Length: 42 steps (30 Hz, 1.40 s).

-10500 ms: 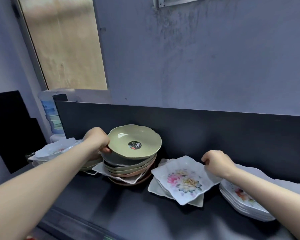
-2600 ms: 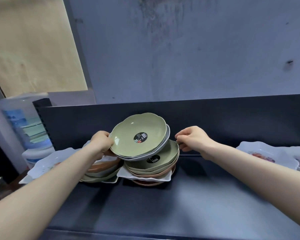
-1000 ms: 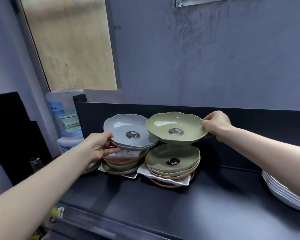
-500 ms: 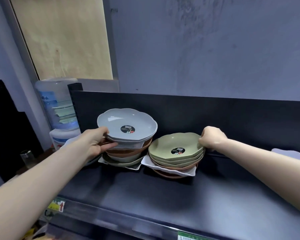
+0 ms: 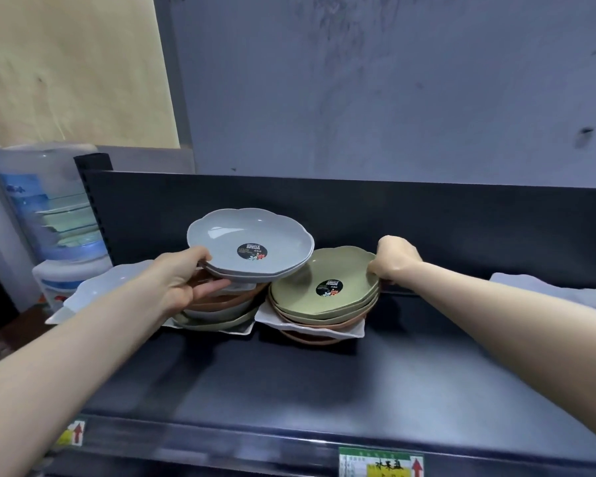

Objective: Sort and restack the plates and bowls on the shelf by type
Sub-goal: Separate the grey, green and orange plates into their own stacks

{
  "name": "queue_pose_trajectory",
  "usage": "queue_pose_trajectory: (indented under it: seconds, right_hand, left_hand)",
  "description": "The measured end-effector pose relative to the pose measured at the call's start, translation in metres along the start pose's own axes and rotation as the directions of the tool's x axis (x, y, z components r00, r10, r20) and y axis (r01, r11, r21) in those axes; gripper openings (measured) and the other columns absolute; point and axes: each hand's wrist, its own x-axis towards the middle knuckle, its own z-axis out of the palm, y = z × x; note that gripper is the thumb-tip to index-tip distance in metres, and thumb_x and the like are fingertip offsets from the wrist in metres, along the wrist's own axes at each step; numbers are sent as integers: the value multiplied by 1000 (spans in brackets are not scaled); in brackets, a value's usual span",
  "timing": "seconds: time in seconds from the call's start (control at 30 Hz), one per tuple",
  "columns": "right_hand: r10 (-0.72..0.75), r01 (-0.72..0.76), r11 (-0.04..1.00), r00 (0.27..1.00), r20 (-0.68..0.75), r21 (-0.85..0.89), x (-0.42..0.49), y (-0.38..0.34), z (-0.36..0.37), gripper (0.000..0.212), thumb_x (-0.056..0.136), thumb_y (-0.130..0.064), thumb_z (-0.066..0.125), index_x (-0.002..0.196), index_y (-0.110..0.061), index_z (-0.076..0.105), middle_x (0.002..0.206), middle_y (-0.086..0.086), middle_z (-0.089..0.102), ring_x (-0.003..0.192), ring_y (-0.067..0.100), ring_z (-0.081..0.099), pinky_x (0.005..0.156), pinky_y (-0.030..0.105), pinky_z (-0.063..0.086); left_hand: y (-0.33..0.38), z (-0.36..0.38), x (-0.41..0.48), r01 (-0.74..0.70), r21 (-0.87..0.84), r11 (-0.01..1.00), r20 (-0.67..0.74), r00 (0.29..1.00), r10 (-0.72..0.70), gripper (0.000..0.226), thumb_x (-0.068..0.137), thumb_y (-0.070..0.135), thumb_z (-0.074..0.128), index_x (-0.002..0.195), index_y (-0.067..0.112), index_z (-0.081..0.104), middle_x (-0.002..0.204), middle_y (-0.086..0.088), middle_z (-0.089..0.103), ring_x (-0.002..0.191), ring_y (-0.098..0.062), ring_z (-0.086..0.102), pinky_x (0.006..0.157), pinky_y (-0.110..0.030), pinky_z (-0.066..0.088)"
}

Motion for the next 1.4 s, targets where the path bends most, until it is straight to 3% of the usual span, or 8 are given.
queue_pose_trajectory:
  seconds: [0.2, 0.33, 0.43, 0.83, 0.93, 1.17, 1.3, 1.4]
  right_hand:
    - [0, 0, 1000, 1000, -22, -23, 4, -5, -9, 19, 79, -3, 51, 62, -9, 46, 61, 4, 50, 53, 21, 47, 43, 23, 34]
    - [42, -44, 999, 996, 76, 21, 4, -7, -13, 19, 78, -7, 55, 60, -9, 47, 57, 6, 53, 46, 23, 52, 43, 23, 42]
    - [84, -100, 990, 984, 155, 100, 5, -7, -7, 24, 74, -4, 66, 61, -9, 47, 59, 8, 51, 53, 25, 55, 44, 25, 46]
    - [80, -92, 984, 994, 79, 154, 15, -15, -13, 17, 80, 1, 58, 65, -5, 52, 69, 13, 60, 77, 35, 72, 67, 40, 62]
    - [104, -129, 961, 988, 115, 245, 16, -10, -8, 16, 78, 8, 57, 70, -4, 52, 81, 18, 60, 70, 35, 68, 50, 38, 59]
    - [214, -292, 778, 956, 203, 556, 18, 22, -30, 17, 82, 15, 50, 72, 2, 48, 60, 12, 44, 39, 19, 39, 33, 26, 50]
    - [324, -408, 619, 911, 255, 671, -5, 65, -36, 11, 88, 14, 48, 80, 5, 49, 65, 17, 51, 21, 17, 49, 25, 24, 43]
    - [393, -474, 441, 866, 310, 763, -27, 93, -36, 17, 91, 14, 42, 78, 4, 46, 68, 18, 50, 25, 20, 54, 22, 26, 41]
  left_hand:
    - [3, -4, 0, -11, -9, 1000, 0, 1000, 11, 10, 88, -6, 45, 80, 0, 49, 81, -12, 50, 72, -24, 56, 38, -36, 55]
    - [4, -5, 1, -16, -14, 1000, 1, 1000, 16, 11, 88, -6, 45, 80, 0, 49, 81, -13, 50, 71, -23, 55, 38, -36, 54]
    - [3, -5, 1, -16, -17, 1000, 6, 1000, 16, 11, 88, -7, 44, 80, -1, 49, 80, -13, 50, 71, -24, 55, 36, -35, 54]
    - [2, -5, 3, -11, -20, 1000, 3, 1000, 11, 10, 88, -7, 46, 80, -2, 49, 83, -14, 50, 73, -26, 55, 36, -35, 54]
    - [1, -5, 4, -6, -19, 1000, 8, 1000, 7, 10, 88, -7, 45, 80, -2, 49, 82, -14, 50, 72, -26, 56, 36, -36, 54]
    - [7, 9, 7, -18, -28, 999, 23, 1000, 19, 13, 89, -4, 44, 78, 0, 48, 79, -13, 50, 70, -25, 55, 36, -33, 54]
    - [7, 30, 12, -41, -18, 999, 35, 999, 42, 13, 90, -3, 43, 79, 2, 48, 79, -12, 50, 69, -24, 55, 35, -30, 53]
    - [-1, 48, 13, -28, -16, 999, 40, 999, 29, 7, 89, -3, 43, 90, 0, 49, 84, -13, 49, 71, -26, 55, 37, -32, 54]
